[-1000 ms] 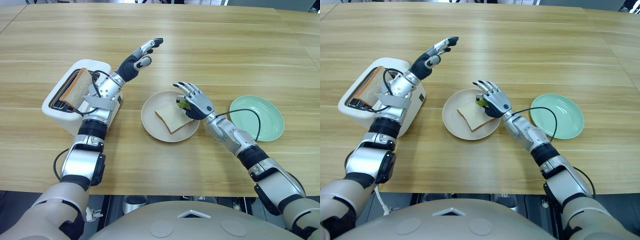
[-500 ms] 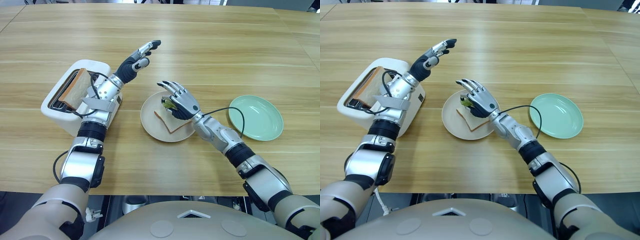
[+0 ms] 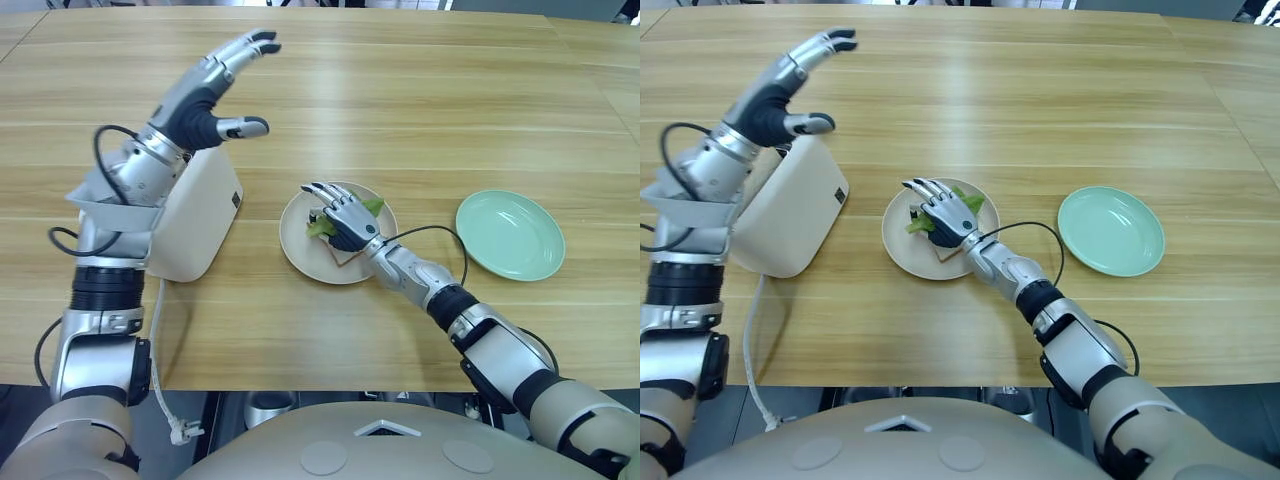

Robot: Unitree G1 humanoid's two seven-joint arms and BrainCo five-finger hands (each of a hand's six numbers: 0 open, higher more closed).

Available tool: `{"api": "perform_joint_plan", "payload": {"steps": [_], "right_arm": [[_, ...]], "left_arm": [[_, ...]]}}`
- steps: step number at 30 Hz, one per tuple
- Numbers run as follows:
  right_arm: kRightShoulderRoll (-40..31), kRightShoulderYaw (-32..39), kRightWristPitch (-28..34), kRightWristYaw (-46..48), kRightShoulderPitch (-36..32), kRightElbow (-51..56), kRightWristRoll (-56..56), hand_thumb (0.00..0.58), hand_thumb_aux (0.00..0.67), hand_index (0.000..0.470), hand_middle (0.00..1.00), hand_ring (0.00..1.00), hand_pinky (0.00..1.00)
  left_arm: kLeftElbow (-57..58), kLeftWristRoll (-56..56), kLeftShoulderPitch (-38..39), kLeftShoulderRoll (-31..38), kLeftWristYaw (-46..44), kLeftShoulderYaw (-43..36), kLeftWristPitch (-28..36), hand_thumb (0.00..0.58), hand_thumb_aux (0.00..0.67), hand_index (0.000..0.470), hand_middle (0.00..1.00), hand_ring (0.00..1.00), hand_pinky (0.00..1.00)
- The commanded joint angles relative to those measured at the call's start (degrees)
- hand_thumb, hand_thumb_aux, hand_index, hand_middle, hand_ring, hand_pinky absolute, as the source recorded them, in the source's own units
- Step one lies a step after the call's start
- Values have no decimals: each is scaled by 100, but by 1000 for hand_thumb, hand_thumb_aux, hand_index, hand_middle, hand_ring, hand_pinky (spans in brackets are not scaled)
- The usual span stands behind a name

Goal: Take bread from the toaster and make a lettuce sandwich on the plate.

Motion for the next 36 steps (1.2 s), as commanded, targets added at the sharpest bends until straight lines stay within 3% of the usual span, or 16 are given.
{"api": "perform_joint_plan", "payload": {"steps": [1, 5, 9, 13, 22, 36], "right_arm": [[63, 132, -56, -57, 1, 247, 20, 0, 0, 0, 0, 0, 0], [131, 119, -148, -82, 10, 256, 116, 0, 0, 0, 0, 0, 0], [183, 37, -361, -30, 72, 20, 318, 0, 0, 0, 0, 0, 0], [154, -67, -690, 206, 255, -445, 662, 0, 0, 0, 0, 0, 0], [63, -320, -1000, 758, 487, -967, 1202, 0, 0, 0, 0, 0, 0], [-315, -820, -1036, 1109, 947, -1930, 1548, 0, 0, 0, 0, 0, 0]], "left_arm": [[-546, -166, -112, 515, -380, 338, 315, 0, 0, 0, 0, 0, 0], [-528, 81, 5, 1204, -521, 652, 367, 0, 0, 0, 0, 0, 0], [251, 601, 243, 1908, -265, 933, 150, 0, 0, 0, 0, 0, 0], [738, 844, 1089, 2414, -241, 1071, -256, 0, 0, 0, 0, 0, 0], [1544, 968, 2148, 2686, -177, 966, -568, 0, 0, 0, 0, 0, 0], [1862, 1095, 2157, 2466, 54, 625, -585, 0, 0, 0, 0, 0, 0]]}}
